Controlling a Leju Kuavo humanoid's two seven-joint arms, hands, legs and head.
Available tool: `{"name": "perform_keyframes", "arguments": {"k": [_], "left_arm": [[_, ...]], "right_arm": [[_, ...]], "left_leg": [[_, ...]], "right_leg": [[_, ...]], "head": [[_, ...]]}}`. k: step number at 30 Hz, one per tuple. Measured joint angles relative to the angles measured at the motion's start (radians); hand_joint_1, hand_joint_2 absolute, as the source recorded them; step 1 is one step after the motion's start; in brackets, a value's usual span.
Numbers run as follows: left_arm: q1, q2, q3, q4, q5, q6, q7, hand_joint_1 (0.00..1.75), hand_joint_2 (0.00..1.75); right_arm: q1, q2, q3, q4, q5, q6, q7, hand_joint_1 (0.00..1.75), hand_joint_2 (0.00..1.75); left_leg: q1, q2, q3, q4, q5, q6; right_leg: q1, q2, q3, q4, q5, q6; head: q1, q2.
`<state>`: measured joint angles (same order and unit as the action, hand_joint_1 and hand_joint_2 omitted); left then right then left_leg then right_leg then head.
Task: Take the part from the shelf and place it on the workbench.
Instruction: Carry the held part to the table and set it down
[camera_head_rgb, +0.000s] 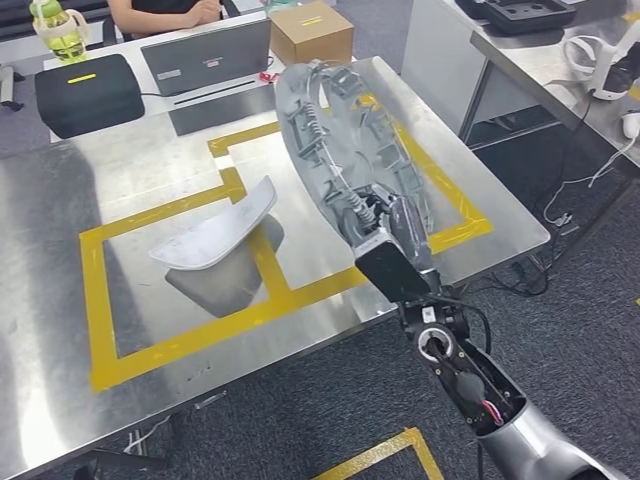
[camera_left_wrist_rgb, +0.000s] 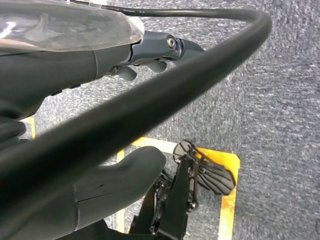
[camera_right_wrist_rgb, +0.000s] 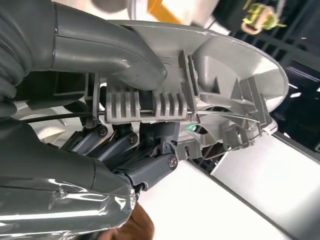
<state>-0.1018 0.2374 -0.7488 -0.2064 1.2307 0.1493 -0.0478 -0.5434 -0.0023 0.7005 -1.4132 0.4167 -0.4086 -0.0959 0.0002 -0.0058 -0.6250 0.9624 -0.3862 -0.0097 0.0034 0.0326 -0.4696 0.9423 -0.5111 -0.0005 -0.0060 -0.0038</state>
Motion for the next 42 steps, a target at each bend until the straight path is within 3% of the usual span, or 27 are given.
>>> {"name": "perform_keyframes", "arguments": {"k": [7,11,14,24,33,37,42], "left_arm": [[-0.004,0.0,-0.007,0.0,-0.016,-0.021,-0.008,0.0,1.75],[-0.004,0.0,-0.011,0.0,-0.03,-0.032,-0.018,0.0,1.75],[-0.003,0.0,-0.019,0.0,-0.038,-0.04,-0.019,0.0,1.75],[-0.003,0.0,-0.041,0.0,-0.047,-0.049,-0.02,0.0,1.75],[-0.003,0.0,-0.056,0.0,-0.058,-0.049,-0.037,0.0,1.75],[-0.004,0.001,-0.063,0.0,-0.07,-0.051,-0.043,0.0,1.75],[-0.004,0.002,-0.077,0.0,-0.08,-0.054,-0.052,0.0,1.75]], "right_arm": [[-0.131,0.04,0.052,0.207,0.214,0.011,0.111,1.71,1.75],[-0.188,0.063,0.086,0.357,0.448,0.028,0.339,1.71,1.75],[-0.215,0.069,0.097,0.47,0.54,0.043,0.41,1.71,1.75],[-0.256,0.08,0.113,0.721,0.556,0.076,0.416,1.71,1.75],[-0.255,0.085,0.112,0.844,0.531,0.071,0.334,1.71,1.75],[-0.253,0.091,0.112,0.868,0.522,0.062,0.281,0.0,1.75],[-0.248,0.103,0.112,0.885,0.517,0.064,0.252,0.0,1.75]], "left_leg": [[0.0,-0.003,0.0,0.0,0.0,0.0],[0.001,-0.004,0.0,0.0,0.0,0.0],[0.001,-0.006,0.0,0.0,0.0,0.0],[0.0,-0.005,0.0,0.0,0.0,0.0],[0.0,-0.005,0.0,0.0,0.0,0.0],[0.0,-0.004,0.001,0.0,0.0,0.0],[0.001,-0.004,0.002,0.0,0.0,0.0]], "right_leg": [[0.0,-0.004,0.001,0.0,0.0,0.0],[0.0,-0.005,0.001,0.0,-0.001,0.0],[0.0,-0.007,0.001,0.0,-0.001,0.0],[-0.001,-0.006,0.001,0.0,-0.001,0.0],[-0.001,-0.006,0.001,0.0,-0.001,0.0],[-0.001,-0.005,0.001,0.0,-0.001,0.0],[-0.001,-0.004,0.001,0.0,-0.001,0.0]], "head": [[0.001,0.0],[0.0,0.0],[0.002,0.0],[0.002,0.0],[0.0,0.0],[0.0,0.0],[0.0,0.0]]}}
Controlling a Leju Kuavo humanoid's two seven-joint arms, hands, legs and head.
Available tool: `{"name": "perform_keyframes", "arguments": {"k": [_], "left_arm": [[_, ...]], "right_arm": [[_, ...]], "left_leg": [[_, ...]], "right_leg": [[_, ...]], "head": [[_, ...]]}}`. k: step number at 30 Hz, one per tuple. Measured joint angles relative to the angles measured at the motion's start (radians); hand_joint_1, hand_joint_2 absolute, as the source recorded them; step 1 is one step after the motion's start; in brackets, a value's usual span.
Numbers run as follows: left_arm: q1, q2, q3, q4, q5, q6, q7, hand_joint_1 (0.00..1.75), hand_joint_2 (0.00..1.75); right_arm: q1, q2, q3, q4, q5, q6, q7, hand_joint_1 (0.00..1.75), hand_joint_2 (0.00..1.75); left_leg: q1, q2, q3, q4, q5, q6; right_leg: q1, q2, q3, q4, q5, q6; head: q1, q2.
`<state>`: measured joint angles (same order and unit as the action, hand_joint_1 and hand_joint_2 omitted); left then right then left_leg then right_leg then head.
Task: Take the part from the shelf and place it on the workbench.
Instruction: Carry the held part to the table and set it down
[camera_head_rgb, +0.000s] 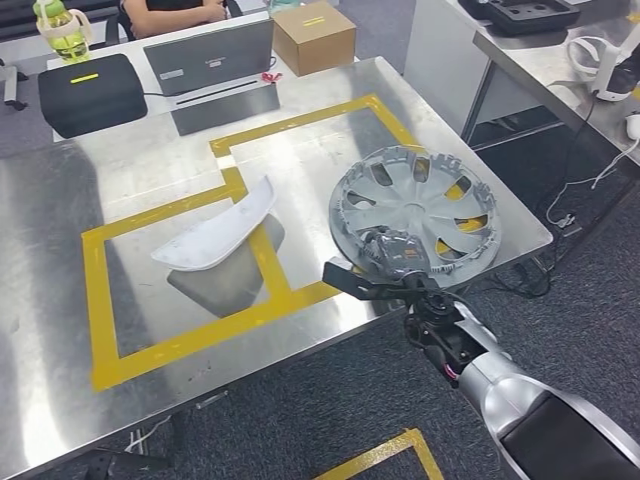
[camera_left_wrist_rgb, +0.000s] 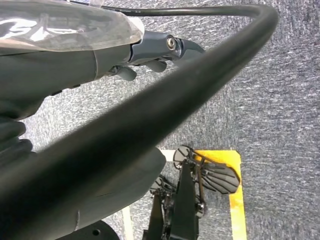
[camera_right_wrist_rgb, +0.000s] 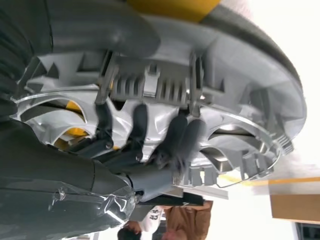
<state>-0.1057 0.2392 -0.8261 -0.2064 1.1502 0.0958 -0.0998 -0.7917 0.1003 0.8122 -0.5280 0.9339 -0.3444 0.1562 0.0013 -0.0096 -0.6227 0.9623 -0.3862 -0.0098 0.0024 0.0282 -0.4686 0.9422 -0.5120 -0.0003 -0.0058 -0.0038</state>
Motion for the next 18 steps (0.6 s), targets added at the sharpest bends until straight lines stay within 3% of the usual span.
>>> {"name": "perform_keyframes", "arguments": {"k": [3,7,13,17,18], "left_arm": [[0.0,0.0,-0.004,0.0,0.0,0.0,0.0,0.0,1.75],[0.0,0.0,-0.005,0.0,0.001,0.0,0.0,0.0,0.0],[0.0,0.003,-0.006,0.0,0.016,0.0,0.001,0.0,0.0],[0.0,0.005,-0.006,0.0,0.021,-0.002,0.004,0.0,0.0],[0.0,0.005,-0.006,0.0,0.023,-0.002,0.004,0.0,0.0]], "right_arm": [[0.002,0.005,0.0,0.007,-0.001,0.004,-0.006,0.0,1.75],[0.005,0.009,0.0,0.013,-0.001,0.005,-0.007,0.0,1.75],[0.008,0.012,-0.001,0.017,-0.019,-0.007,-0.057,0.0,1.75],[0.025,0.018,-0.027,-0.001,-0.167,-0.01,-0.185,0.0,0.0],[0.034,0.019,-0.039,-0.02,-0.239,0.002,-0.233,0.0,0.44]], "left_leg": [[0.0,0.0,0.001,0.0,0.0,0.0],[0.001,0.0,0.002,0.0,0.0,0.0],[0.001,0.0,0.004,0.0,0.0,0.0],[0.001,0.0,0.004,0.0,0.0,0.0],[0.001,0.0,0.005,0.0,0.0,0.0]], "right_leg": [[0.0,0.0,0.0,0.0,0.0,0.0],[0.0,0.0,0.002,0.0,0.0,0.0],[0.0,0.0,0.004,0.0,0.0,0.0],[0.0,0.0,0.004,0.0,0.0,0.0],[0.0,0.0,0.005,0.0,0.0,0.0]], "head": [[0.0,0.0],[0.0,0.0],[0.0,0.0],[0.0,0.0],[0.0,0.0]]}}
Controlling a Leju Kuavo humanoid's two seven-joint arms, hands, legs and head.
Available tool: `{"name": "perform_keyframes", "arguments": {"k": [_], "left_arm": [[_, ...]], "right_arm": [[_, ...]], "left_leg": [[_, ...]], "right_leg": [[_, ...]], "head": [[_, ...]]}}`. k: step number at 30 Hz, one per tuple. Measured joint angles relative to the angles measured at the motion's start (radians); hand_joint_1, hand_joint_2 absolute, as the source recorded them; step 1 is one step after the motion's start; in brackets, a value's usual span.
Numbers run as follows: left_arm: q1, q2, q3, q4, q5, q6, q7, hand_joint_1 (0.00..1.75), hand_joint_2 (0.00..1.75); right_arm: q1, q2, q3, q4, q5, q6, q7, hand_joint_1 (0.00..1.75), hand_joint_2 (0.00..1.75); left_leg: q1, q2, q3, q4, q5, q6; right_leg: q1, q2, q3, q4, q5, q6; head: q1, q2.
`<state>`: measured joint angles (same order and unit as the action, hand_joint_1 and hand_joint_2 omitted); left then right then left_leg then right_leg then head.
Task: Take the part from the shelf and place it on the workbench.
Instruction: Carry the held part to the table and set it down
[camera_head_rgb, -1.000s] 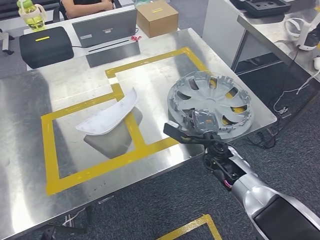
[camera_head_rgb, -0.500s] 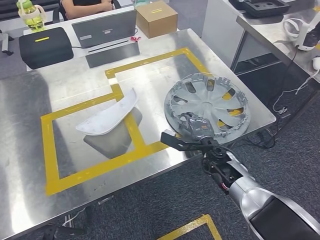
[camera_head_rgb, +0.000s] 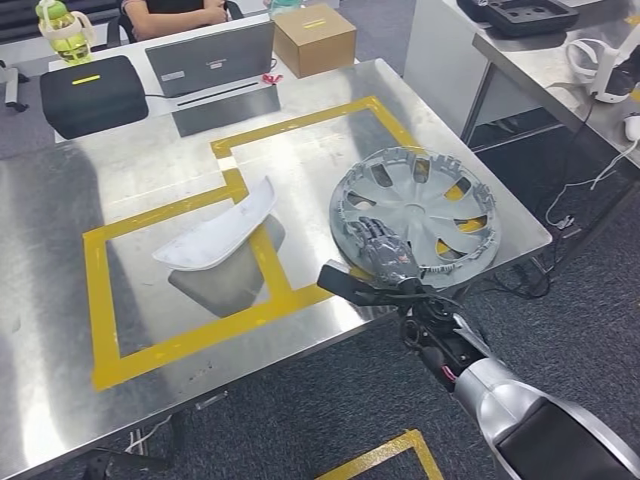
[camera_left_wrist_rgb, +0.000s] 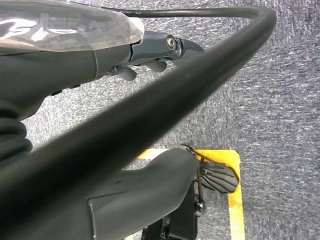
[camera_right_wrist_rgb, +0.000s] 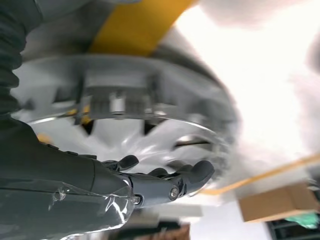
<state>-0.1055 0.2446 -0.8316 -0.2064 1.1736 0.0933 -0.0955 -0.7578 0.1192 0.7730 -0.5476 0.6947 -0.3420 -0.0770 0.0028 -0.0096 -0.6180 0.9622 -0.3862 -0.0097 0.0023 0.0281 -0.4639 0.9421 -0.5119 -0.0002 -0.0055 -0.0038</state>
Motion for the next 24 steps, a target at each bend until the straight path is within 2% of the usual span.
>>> {"name": "perform_keyframes", "arguments": {"k": [3,6,8,11,15,24], "left_arm": [[0.001,0.001,0.0,0.0,0.013,0.003,0.001,0.0,0.0],[0.002,0.001,0.0,0.0,0.032,0.01,0.009,0.0,0.0],[0.004,0.0,0.0,0.0,0.043,0.015,0.012,0.0,0.0],[0.007,-0.006,0.0,0.0,0.049,0.017,0.013,0.0,0.0],[0.01,-0.017,0.0,0.0,0.051,0.018,0.013,0.0,0.0],[0.011,-0.046,0.0,0.0,0.046,0.014,0.006,0.0,0.0]], "right_arm": [[0.048,0.001,-0.039,-0.115,-0.31,0.11,-0.162,0.0,1.75],[0.129,-0.005,-0.064,-0.3,-0.619,0.27,-0.301,0.0,1.75],[0.183,-0.011,-0.071,-0.427,-0.719,0.324,-0.346,0.0,1.75],[0.251,-0.022,-0.075,-0.594,-0.789,0.371,-0.399,0.0,1.75],[0.304,-0.037,-0.075,-0.755,-0.817,0.396,-0.424,0.0,0.0],[0.386,-0.058,-0.073,-0.996,-0.856,0.449,-0.448,0.0,0.0]], "left_leg": [[0.0,0.0,0.001,0.0,0.0,0.0],[0.001,0.0,0.002,0.0,0.0,0.0],[0.001,0.0,0.002,0.0,-0.001,0.0],[0.001,0.001,0.002,0.0,-0.001,-0.001],[0.001,0.002,0.003,-0.001,-0.002,-0.001],[0.0,0.003,0.004,-0.001,-0.004,-0.001]], "right_leg": [[0.0,0.0,0.001,0.0,0.0,0.0],[0.0,0.0,0.001,0.0,-0.001,0.0],[0.0,0.0,0.001,0.0,-0.001,0.0],[0.0,0.001,0.0,0.0,-0.002,-0.001],[0.0,0.002,-0.007,-0.001,-0.003,-0.002],[0.0,0.002,-0.009,-0.001,-0.003,-0.002]], "head": [[0.0,0.0],[0.0,0.0],[0.0,0.0],[0.0,0.0],[0.001,0.0],[0.003,0.0]]}}
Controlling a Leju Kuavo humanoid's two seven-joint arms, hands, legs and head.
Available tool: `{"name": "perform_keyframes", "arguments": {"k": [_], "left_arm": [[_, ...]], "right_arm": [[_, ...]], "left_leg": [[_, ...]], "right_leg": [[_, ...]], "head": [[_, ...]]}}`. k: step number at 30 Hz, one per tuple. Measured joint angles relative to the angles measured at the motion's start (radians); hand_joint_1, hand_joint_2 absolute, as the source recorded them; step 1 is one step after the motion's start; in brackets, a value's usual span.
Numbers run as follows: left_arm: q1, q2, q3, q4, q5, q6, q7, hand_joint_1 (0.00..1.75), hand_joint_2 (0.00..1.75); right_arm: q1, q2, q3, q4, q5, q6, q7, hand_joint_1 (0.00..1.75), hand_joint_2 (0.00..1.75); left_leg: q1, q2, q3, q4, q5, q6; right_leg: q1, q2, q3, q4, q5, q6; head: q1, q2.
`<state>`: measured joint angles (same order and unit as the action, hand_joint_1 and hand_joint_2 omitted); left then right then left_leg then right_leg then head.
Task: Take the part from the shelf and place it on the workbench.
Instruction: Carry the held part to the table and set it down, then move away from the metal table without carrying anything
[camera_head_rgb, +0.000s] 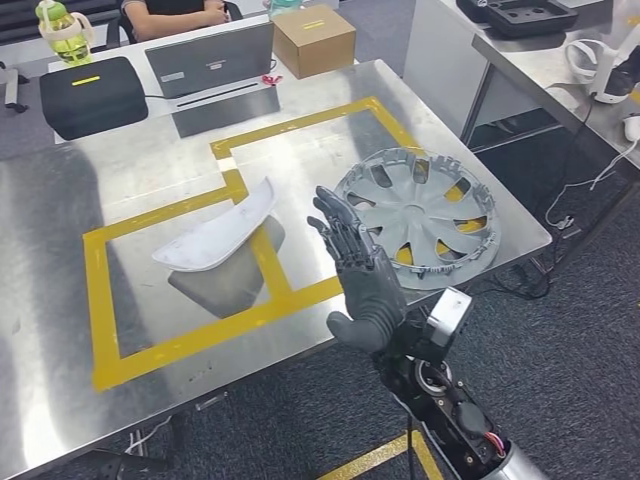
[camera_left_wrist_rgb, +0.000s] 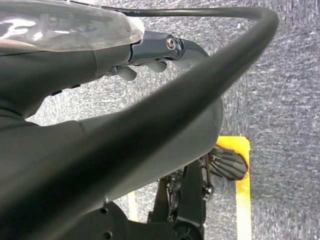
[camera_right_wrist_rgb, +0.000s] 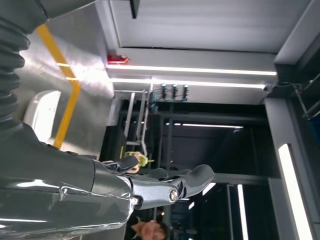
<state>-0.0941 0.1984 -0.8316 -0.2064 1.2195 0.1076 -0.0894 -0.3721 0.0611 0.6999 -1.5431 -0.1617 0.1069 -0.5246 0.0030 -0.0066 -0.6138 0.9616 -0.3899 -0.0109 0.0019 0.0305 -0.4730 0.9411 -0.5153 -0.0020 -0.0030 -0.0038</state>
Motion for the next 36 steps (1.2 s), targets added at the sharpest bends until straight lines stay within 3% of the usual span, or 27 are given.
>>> {"name": "perform_keyframes", "arguments": {"k": [12,19,21,24,25,26,27,30,31,34,36], "left_arm": [[-0.001,-0.011,0.0,0.0,0.011,0.003,0.01,0.0,0.0],[-0.002,-0.012,0.0,0.0,0.017,0.003,0.012,0.0,0.0],[-0.002,-0.013,0.0,-0.001,0.017,0.003,0.012,0.0,0.0],[-0.002,-0.014,0.0,-0.001,0.017,0.003,0.012,0.0,0.0],[-0.002,-0.015,0.0,-0.001,0.017,0.003,0.012,0.0,0.0],[-0.002,-0.016,0.0,-0.001,0.017,0.003,0.012,0.0,0.0],[-0.002,-0.017,0.0,-0.001,0.017,0.003,0.012,0.0,0.0],[-0.002,-0.02,0.0,-0.001,0.017,0.003,0.011,0.0,0.0],[-0.002,-0.02,0.0,-0.001,0.017,0.003,0.01,0.0,0.0],[-0.002,-0.02,0.0,-0.001,0.016,0.003,0.009,0.0,0.0],[-0.002,-0.021,0.0,-0.001,0.017,0.003,0.009,0.0,0.0]], "right_arm": [[0.032,-0.011,0.002,-0.095,-0.005,0.029,-0.009,0.0,0.0],[0.039,-0.014,0.002,-0.114,-0.005,0.035,-0.009,0.0,0.0],[0.039,-0.014,0.002,-0.12,-0.005,0.035,-0.009,0.0,0.0],[0.043,-0.019,0.003,-0.123,-0.006,0.036,-0.009,0.0,0.0],[0.045,-0.021,0.004,-0.123,-0.006,0.036,-0.009,0.0,0.0],[0.047,-0.024,0.005,-0.123,-0.007,0.037,-0.009,0.0,0.0],[0.047,-0.026,0.005,-0.123,-0.007,0.037,-0.009,0.0,0.0],[0.047,-0.028,0.008,-0.123,-0.009,0.038,-0.009,0.0,0.0],[0.047,-0.029,0.009,-0.123,-0.009,0.038,-0.009,0.0,0.0],[0.047,-0.031,0.011,-0.124,-0.011,0.038,-0.009,0.0,0.0],[0.047,-0.031,0.011,-0.124,-0.012,0.038,-0.009,0.0,0.0]], "left_leg": [[-0.005,-0.001,0.001,0.002,-0.004,0.003],[-0.006,0.002,0.007,-0.001,-0.012,0.018],[0.002,0.007,0.021,-0.016,-0.012,0.025],[0.005,0.016,0.035,-0.021,-0.015,0.031],[0.006,0.018,0.037,-0.021,-0.016,0.031],[0.007,0.019,0.039,-0.021,-0.017,0.03],[0.008,0.019,0.041,-0.02,-0.018,0.028],[0.012,0.018,0.045,-0.012,-0.025,0.013],[0.012,0.018,0.045,-0.009,-0.025,0.006],[0.014,0.017,0.043,-0.006,-0.019,-0.014],[0.018,0.016,0.027,0.026,-0.052,-0.025]], "right_leg": [[-0.001,0.0,0.001,-0.001,-0.002,0.003],[-0.006,-0.001,0.009,-0.003,-0.01,0.015],[-0.004,-0.008,-0.005,0.043,-0.041,0.021],[-0.008,-0.017,-0.105,0.241,-0.13,0.03],[-0.011,-0.017,-0.134,0.288,-0.14,0.033],[-0.014,-0.019,-0.146,0.297,-0.127,0.036],[-0.017,-0.02,-0.139,0.267,-0.094,0.039],[-0.021,-0.028,-0.052,0.068,0.018,0.041],[-0.019,-0.029,-0.034,0.031,0.034,0.038],[-0.014,-0.024,-0.032,0.019,0.047,0.02],[-0.016,-0.023,-0.04,0.012,0.059,0.003]], "head": [[-0.003,0.0],[-0.007,0.0],[-0.002,0.0],[0.012,0.0],[0.015,0.0],[0.017,0.0],[0.019,0.0],[0.028,0.0],[0.029,0.0],[0.027,0.0],[0.02,0.0]]}}
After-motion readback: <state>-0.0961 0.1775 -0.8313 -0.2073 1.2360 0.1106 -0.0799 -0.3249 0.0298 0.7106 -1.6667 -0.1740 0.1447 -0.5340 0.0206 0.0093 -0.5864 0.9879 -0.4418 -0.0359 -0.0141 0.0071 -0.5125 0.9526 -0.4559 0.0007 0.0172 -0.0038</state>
